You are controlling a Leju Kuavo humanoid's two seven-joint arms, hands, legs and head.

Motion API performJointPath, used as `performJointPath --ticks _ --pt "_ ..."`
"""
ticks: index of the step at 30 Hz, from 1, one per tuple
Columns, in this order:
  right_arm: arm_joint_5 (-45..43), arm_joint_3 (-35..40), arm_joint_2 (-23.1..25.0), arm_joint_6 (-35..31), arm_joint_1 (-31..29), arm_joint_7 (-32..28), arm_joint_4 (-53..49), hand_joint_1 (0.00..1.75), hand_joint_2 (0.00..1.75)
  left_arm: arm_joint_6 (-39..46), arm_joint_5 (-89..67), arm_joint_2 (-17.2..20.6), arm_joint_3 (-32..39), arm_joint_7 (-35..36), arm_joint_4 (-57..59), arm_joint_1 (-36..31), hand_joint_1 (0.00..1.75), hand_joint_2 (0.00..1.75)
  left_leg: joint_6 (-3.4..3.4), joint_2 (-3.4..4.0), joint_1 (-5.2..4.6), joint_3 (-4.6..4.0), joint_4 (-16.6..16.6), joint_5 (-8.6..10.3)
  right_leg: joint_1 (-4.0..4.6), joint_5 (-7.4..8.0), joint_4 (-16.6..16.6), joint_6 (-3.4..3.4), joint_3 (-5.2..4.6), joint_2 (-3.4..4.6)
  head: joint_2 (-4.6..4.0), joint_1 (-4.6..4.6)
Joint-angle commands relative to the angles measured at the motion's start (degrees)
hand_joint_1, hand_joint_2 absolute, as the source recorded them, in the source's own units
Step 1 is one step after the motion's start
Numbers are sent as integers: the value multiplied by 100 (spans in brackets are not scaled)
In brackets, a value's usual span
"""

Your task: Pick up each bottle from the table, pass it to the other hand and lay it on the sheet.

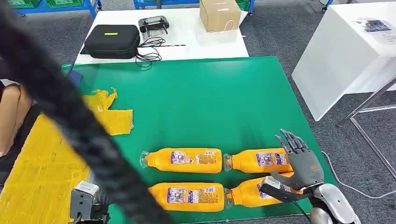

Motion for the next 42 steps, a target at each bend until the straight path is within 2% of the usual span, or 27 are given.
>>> performJointPath --ticks 1,6,7,9,12,17,19,21,22,23,31,42 --pt "4 228 -180 48 -196 -3 555 0 175 -49 38 -55 65 -7 337 -154 0 175 -1 10 7 31 -5 -11 8 -5 -15 -4 35 3 0 0" --pt "7 270 -214 97 -200 13 551 0 175 -77 55 -51 62 -18 325 -151 0 175 1 3 2 17 -5 -4 3 -2 -9 -2 17 -1 0 0" --pt "6 292 -242 141 -208 25 579 0 175 -101 61 -38 50 -34 314 -157 0 175 0 9 11 44 -2 -18 13 -10 -17 -6 51 0 0 0" --pt "-172 325 -338 295 -238 -23 680 0 175 -157 94 -25 41 -58 304 -192 0 175 1 4 4 15 -4 -4 5 -1 -9 -2 16 1 0 2" --pt "-328 314 -389 366 -264 -107 765 0 175 -282 248 -20 50 -65 332 -218 0 175 2 2 2 17 -5 -3 3 -1 -10 -2 19 -2 0 0" --pt "-420 372 -449 504 -482 -150 1126 0 175 -482 458 -29 81 -78 486 -280 0 175 2 8 11 42 -5 -13 14 -5 -22 -5 50 0 0 2" --pt "-469 398 -430 539 -600 -165 1295 0 175 -643 612 -42 42 -83 520 -304 0 175 2 6 7 31 -8 -6 9 -1 -18 -4 35 1 0 0" --pt "-461 493 -383 587 -779 -157 1541 0 175 -711 677 -57 1 -64 553 -332 0 175 2 4 5 25 -8 -2 7 1 -17 -3 28 1 0 0" --pt "-455 526 -370 598 -817 -152 1597 0 175 -720 687 -61 -8 -55 564 -338 0 175 2 10 12 48 -8 -11 15 -2 -27 -6 55 2 0 0" --pt "-431 588 -354 615 -865 -127 1683 0 175 -722 690 -61 -22 -50 582 -346 0 175 2 3 6 29 -8 -3 8 1 -18 -3 33 -1 0 2" --pt "-626 847 -466 712 -865 -183 1829 0 175 -795 908 -78 -34 25 750 -403 0 175 3 7 6 32 -5 -7 8 -3 -16 -3 37 2 0 0" --pt "-700 1299 -818 939 -1052 -188 2073 0 175 -947 1157 -104 -10 6 980 -492 0 175 6 2 0 20 -5 -1 2 0 -11 -1 23 -1 0 0"
